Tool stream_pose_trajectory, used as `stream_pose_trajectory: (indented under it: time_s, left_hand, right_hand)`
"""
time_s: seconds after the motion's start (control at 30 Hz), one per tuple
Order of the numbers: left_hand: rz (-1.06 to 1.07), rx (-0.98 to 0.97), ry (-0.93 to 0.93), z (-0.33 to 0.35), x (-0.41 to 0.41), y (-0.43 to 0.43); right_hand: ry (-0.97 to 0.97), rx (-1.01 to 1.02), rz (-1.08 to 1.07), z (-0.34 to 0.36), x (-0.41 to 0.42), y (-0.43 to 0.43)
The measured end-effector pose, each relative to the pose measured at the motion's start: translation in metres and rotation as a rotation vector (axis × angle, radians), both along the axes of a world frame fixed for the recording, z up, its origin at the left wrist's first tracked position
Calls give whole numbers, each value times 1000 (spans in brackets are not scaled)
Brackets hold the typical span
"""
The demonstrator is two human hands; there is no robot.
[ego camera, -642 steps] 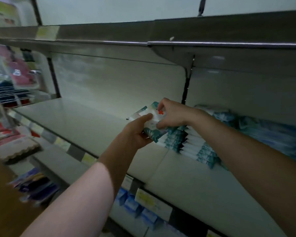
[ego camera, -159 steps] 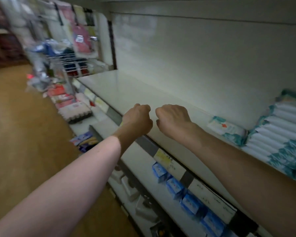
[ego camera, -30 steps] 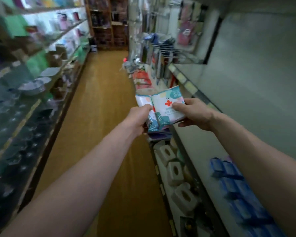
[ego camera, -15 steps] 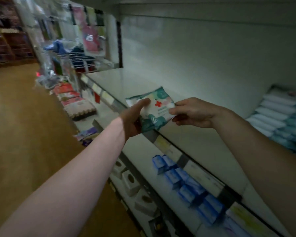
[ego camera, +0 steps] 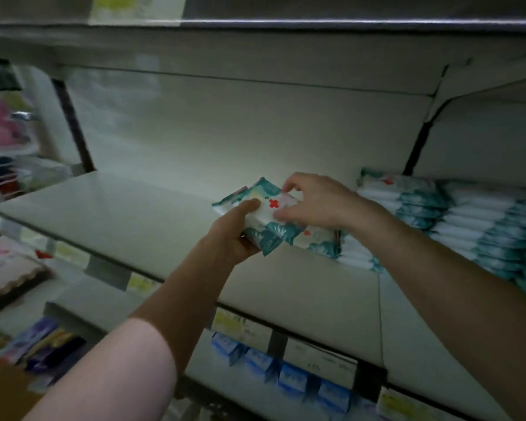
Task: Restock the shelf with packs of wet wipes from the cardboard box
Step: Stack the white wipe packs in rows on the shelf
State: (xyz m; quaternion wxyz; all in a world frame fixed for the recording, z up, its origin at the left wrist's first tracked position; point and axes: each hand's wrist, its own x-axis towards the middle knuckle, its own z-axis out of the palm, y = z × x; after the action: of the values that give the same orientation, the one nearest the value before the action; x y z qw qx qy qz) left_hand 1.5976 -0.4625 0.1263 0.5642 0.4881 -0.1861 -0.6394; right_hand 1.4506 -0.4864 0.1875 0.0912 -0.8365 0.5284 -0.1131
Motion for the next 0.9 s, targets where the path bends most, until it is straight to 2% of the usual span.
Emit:
stream_pose_trajectory:
  time_s: [0.1,0.3,0.53,0.67,0.9]
  left_hand:
    - [-101,-20,29,2,-11,-12]
    - [-187,-40,105,-5,-4,-35]
    - [-18,13,70,-22,25,-54]
    - [-6,28,32,-34,35,-59]
    - [-18,14,69,-41,35,-68]
  right_hand:
    - [96,142,-19,-3,9,-6]
    - [92,271,-100,-7,2,-35]
    - [280,284,-164,-35,-10,-57]
    - [362,256,-160,-55,-10,-68]
    - [474,259,-167,-74,-7,-82]
